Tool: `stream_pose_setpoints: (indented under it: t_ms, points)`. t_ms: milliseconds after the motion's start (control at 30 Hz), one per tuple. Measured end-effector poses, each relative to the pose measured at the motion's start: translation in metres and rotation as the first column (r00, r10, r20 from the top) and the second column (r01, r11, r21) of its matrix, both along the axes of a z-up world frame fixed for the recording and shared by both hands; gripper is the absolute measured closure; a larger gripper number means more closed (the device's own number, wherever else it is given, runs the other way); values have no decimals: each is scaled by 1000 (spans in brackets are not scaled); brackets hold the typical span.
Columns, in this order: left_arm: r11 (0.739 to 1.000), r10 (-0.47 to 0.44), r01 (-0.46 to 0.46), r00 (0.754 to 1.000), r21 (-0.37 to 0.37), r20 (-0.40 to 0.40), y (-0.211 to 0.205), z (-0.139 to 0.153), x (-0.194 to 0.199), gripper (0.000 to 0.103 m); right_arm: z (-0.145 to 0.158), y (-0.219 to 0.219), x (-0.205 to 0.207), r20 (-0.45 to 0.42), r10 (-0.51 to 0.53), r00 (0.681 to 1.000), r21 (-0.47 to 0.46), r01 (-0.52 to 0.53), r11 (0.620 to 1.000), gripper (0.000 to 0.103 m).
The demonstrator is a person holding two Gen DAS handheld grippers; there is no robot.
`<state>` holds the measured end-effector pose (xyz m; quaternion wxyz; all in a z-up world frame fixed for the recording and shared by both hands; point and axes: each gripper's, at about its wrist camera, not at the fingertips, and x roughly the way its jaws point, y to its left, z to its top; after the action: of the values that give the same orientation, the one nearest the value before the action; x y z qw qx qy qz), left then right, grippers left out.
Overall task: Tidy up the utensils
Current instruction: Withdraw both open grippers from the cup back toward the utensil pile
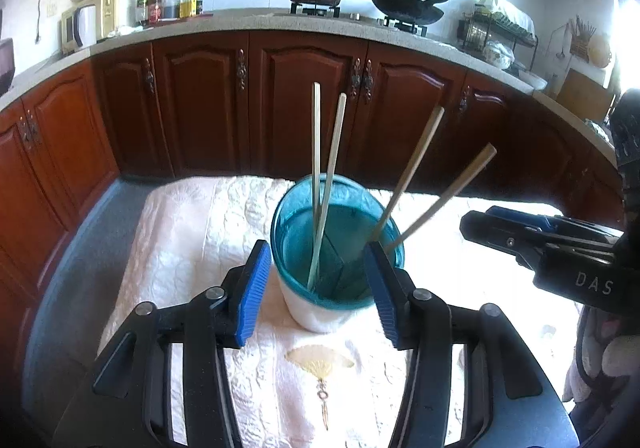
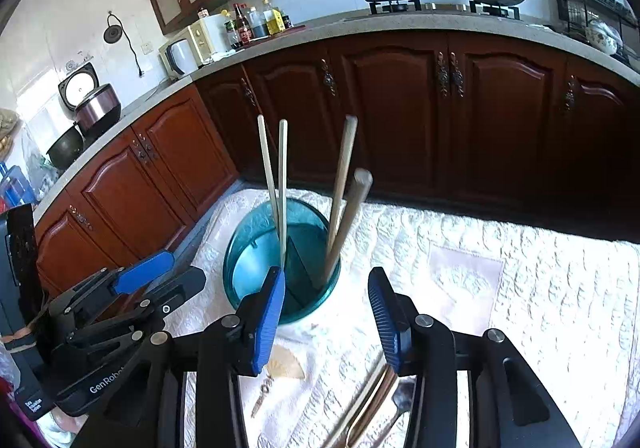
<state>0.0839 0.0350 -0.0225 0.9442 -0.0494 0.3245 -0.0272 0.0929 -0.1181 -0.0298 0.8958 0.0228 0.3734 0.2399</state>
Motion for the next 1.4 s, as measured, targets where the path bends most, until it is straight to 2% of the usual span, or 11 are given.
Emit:
stream_pose_setpoints:
  t_ms: [33, 67, 467, 767, 1133, 1400]
  points:
    - [1000, 0, 0, 1000, -5, -5, -1, -2, -2, 43, -2, -1, -2, -4, -3, 1000, -1, 3, 1000, 61]
    - [1000, 0, 0, 1000, -10, -7, -1, -2, -4, 42, -4, -3, -5, -9, -5, 1000, -1, 5, 1000, 61]
    - [1000, -18, 18, 999, -2, -47, -14, -15, -18, 42, -28, -17, -34, -57, -17, 998, -16, 16, 1000, 61]
    - [999, -31, 35, 995, 39, -94, -28, -33, -23, 42, -52, -39, -47, -106, -57, 993, -31, 54, 998, 60]
    - [996, -55, 64, 987, 58, -148, -39, -53, -24, 42, -78, -78, -53, -182, -118, 976, -59, 109, 992, 60]
    - [994, -100, 109, 970, 27, -220, -47, -73, -19, 42, -103, -107, -56, -246, -174, 954, -83, 158, 984, 60]
